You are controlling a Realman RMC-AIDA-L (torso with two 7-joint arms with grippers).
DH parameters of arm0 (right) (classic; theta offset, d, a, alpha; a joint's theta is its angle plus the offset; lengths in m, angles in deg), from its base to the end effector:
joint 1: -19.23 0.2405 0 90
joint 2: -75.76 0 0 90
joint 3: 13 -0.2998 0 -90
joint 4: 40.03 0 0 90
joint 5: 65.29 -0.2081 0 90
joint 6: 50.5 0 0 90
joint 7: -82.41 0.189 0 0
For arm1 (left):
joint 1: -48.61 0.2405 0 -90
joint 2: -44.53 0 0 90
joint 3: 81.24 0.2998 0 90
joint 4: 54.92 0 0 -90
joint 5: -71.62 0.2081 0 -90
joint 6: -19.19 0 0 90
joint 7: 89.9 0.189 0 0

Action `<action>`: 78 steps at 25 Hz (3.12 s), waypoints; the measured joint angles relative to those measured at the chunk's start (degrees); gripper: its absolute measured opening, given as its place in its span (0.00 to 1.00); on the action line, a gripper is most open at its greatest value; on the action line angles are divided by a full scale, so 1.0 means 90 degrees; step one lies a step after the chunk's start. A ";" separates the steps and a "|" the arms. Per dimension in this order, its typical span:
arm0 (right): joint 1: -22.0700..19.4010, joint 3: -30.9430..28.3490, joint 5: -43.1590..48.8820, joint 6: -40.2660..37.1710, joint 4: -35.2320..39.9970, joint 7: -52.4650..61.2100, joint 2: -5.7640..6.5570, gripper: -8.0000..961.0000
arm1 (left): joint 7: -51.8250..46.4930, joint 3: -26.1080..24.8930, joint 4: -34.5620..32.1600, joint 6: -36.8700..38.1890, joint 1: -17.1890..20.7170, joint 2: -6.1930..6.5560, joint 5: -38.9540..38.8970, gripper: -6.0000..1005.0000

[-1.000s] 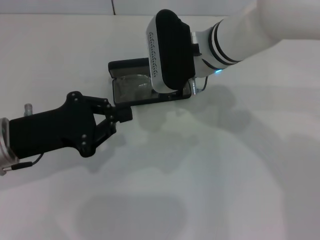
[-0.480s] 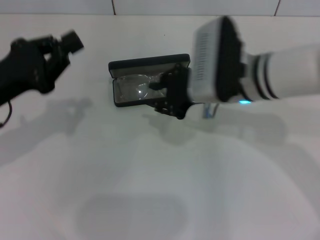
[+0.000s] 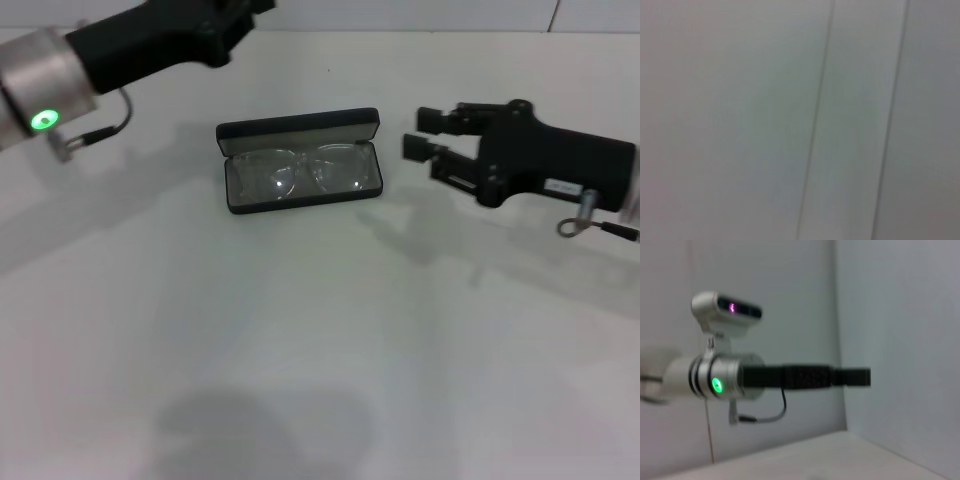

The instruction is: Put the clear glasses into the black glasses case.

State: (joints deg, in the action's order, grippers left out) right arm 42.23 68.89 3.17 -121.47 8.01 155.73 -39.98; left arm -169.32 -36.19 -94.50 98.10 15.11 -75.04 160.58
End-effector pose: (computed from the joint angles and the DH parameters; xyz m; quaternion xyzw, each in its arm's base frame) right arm 0.2020 0.3741 -0.0640 -0.9164 0.1158 0.3419 0.1729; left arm -0.2104 0.4308 -0.0162 -0.8710 -0.1879 -0.3860 0.2389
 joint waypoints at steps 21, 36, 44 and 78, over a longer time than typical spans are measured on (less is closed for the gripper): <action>0.0251 -0.0661 -0.0469 -0.0531 -0.1402 -0.0562 -0.0011 0.34 | 0.0489 0.0590 0.2130 -0.3223 -0.1030 -0.0065 -0.0008 0.14; 0.0499 -0.0611 -0.0468 -0.0323 -0.1557 -0.0611 -0.0021 0.34 | 0.0471 0.0995 0.2494 -0.3463 -0.0983 -0.0079 -0.0036 0.15; 0.0503 -0.0612 -0.0468 -0.0312 -0.1559 -0.0616 -0.0030 0.34 | 0.0456 0.1263 0.2649 -0.3290 -0.0891 -0.0120 -0.0011 0.15; 0.0536 -0.0674 0.0073 -0.1310 -0.1332 -0.1048 0.0139 0.83 | 0.0788 0.1377 -0.0763 0.1713 0.1823 0.0234 -0.0032 0.72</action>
State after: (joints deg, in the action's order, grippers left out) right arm 47.05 62.83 3.83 -133.26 -3.97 146.29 -38.73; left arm -162.22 -23.80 -101.36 113.51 31.52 -72.93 160.29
